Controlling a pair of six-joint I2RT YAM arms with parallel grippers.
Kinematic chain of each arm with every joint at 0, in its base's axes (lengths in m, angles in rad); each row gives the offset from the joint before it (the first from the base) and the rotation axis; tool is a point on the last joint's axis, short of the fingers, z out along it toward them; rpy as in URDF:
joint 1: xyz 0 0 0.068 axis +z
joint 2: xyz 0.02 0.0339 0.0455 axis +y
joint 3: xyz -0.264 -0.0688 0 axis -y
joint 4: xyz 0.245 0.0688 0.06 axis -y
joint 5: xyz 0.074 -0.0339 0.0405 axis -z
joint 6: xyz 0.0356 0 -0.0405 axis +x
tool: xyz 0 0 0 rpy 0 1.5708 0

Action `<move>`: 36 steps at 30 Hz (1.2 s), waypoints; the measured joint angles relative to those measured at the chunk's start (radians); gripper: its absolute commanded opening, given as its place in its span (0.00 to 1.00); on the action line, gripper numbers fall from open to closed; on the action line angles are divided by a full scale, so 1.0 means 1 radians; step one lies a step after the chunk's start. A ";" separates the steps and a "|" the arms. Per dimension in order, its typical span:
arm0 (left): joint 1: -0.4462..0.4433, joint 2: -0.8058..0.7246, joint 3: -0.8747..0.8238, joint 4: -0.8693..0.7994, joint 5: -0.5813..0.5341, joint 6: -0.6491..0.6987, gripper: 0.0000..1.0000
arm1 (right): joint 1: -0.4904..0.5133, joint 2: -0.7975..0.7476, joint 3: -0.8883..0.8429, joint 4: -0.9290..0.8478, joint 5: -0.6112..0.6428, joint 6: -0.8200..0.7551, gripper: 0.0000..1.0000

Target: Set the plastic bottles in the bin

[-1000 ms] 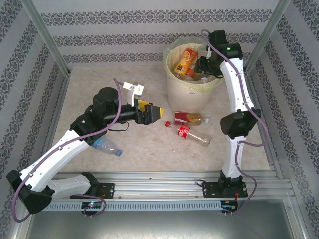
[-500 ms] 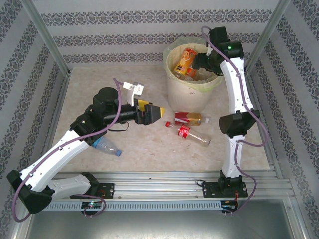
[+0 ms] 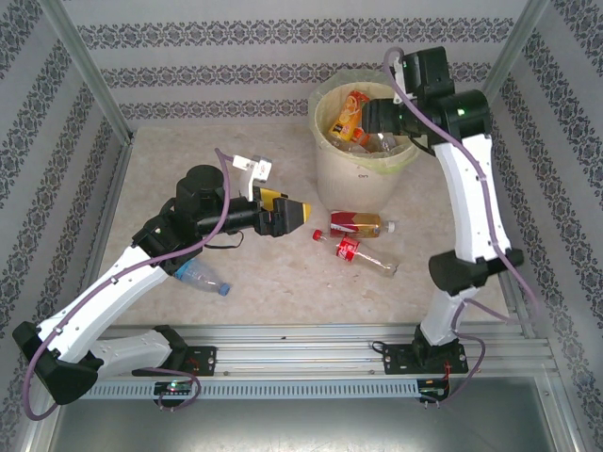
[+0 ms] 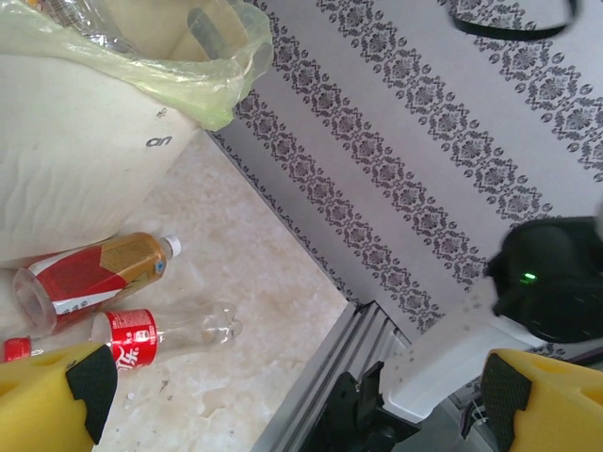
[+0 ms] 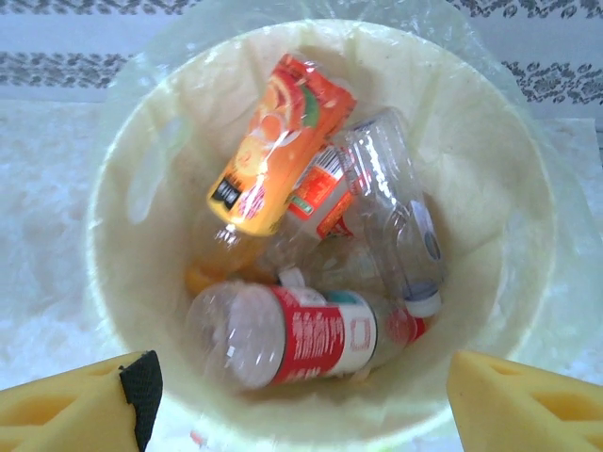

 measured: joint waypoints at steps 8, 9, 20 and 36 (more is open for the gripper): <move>-0.005 0.000 0.018 -0.108 -0.033 0.067 1.00 | 0.057 -0.377 -0.531 0.163 -0.037 -0.032 0.79; -0.005 0.000 0.019 -0.117 -0.034 0.074 1.00 | 0.056 -0.422 -0.600 0.183 -0.048 -0.027 0.79; -0.005 0.000 0.016 -0.146 -0.034 0.090 1.00 | -0.038 -0.741 -1.289 0.409 -0.180 0.113 0.85; -0.013 0.019 -0.039 -0.103 -0.024 0.059 1.00 | -0.034 -0.636 -1.632 0.662 -0.278 0.193 0.91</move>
